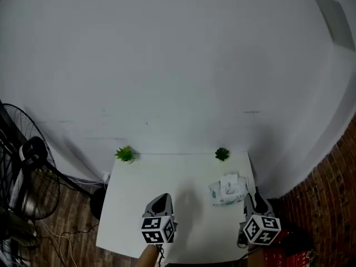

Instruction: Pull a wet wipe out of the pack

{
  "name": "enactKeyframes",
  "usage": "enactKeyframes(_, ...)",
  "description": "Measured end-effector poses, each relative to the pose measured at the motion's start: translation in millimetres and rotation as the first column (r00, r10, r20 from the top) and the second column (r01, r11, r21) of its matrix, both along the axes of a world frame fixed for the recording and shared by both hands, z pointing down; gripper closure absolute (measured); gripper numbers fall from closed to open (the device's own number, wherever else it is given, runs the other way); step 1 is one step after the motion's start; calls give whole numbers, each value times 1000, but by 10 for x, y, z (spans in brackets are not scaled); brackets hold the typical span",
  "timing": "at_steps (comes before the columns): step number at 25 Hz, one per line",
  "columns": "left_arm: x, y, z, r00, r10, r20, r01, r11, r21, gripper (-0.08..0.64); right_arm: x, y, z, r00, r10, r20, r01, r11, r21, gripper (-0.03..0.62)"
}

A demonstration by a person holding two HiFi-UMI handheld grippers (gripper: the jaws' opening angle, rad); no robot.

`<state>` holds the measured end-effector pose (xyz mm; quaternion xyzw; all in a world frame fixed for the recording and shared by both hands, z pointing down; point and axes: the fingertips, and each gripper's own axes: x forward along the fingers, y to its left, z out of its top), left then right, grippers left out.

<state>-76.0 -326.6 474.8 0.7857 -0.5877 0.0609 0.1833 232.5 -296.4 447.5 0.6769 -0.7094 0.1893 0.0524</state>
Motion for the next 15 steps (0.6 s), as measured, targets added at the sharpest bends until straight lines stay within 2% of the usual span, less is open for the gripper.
enactKeyframes(7, -103, -239, 174, 1000, 21, -2, -21, 998, -53, 558, -158, -214, 160, 1000, -1, 0, 1, 998, -56, 454)
enactKeyframes(15, -169, -413, 233, 997, 79, 14, -78, 995, -69, 558, -273, -266, 339, 1000, 21, -3, -21, 994, -108, 454)
